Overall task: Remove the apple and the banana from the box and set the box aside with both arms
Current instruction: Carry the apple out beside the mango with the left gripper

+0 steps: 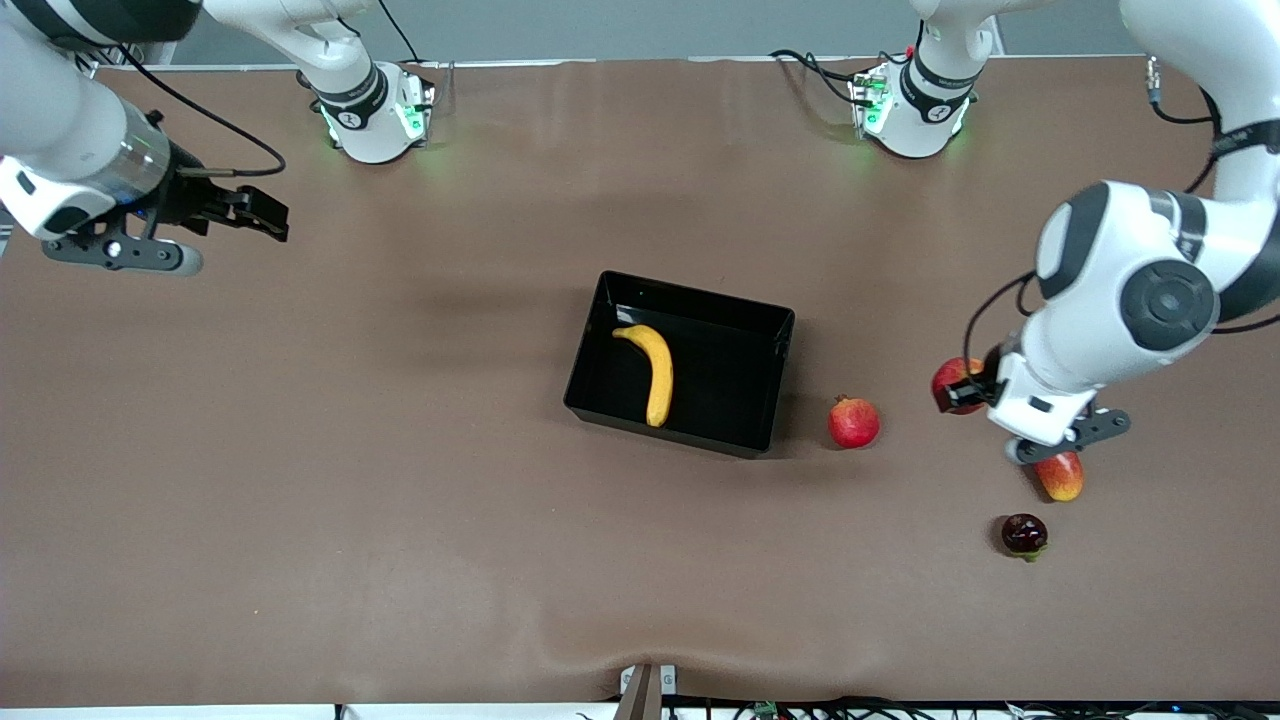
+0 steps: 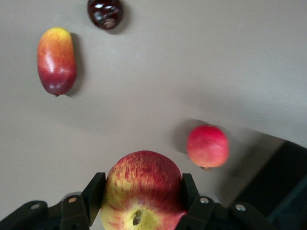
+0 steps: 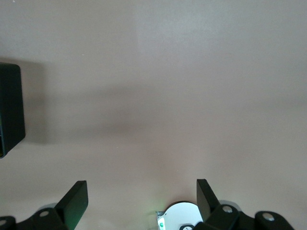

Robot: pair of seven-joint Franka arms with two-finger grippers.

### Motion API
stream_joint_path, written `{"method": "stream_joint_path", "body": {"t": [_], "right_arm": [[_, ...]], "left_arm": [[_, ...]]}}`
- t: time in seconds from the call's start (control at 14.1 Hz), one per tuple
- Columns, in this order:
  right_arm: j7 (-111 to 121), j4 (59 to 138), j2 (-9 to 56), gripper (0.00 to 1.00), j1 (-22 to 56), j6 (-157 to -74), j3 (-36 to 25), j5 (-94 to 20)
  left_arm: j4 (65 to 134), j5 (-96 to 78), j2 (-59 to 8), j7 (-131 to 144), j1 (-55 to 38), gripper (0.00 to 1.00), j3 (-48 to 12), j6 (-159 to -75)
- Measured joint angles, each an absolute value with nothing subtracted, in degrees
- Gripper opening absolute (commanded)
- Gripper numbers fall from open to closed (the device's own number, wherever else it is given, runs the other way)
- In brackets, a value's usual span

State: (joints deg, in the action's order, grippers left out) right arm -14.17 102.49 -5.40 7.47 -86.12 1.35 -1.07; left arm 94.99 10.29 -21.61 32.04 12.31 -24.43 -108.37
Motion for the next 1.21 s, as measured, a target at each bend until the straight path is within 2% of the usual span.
{"method": "stream_joint_path", "body": {"t": [0.43,0.78,0.85,0.92,1.0,1.07,1.21], "right_arm": [[-14.2,106.1,-5.3,1.00,7.9,-92.0,1.4,-1.1],[-14.2,107.1,-3.2,1.00,8.2,-94.8,1.4,-1.1],[-14.2,107.1,-2.5,1.00,8.2,-95.1,1.4,-1.1],[-14.2,107.1,-2.0,1.00,8.2,-95.5,1.4,-1.1],[-14.2,107.1,-1.6,1.00,8.3,-96.0,1.4,-1.1],[-14.2,107.1,-1.5,1.00,8.4,-96.3,1.4,-1.1],[-14.2,107.1,-1.4,1.00,8.5,-97.0,1.4,-1.1]], "left_arm": [[97.3,13.7,-30.6,31.0,15.1,0.00,-24.4,-119.1],[97.4,15.8,-37.4,31.0,15.2,0.00,-24.3,-121.5],[97.4,15.8,-38.6,31.0,15.1,0.06,-24.3,-121.8],[97.3,15.8,-39.4,31.0,15.2,0.37,-24.3,-122.2],[97.2,15.8,-39.3,31.0,15.2,0.79,-24.4,-122.3],[97.2,15.8,-39.4,31.0,15.2,1.00,-24.4,-122.4],[97.0,15.8,-39.3,31.0,15.2,1.00,-24.5,-123.0]]}}
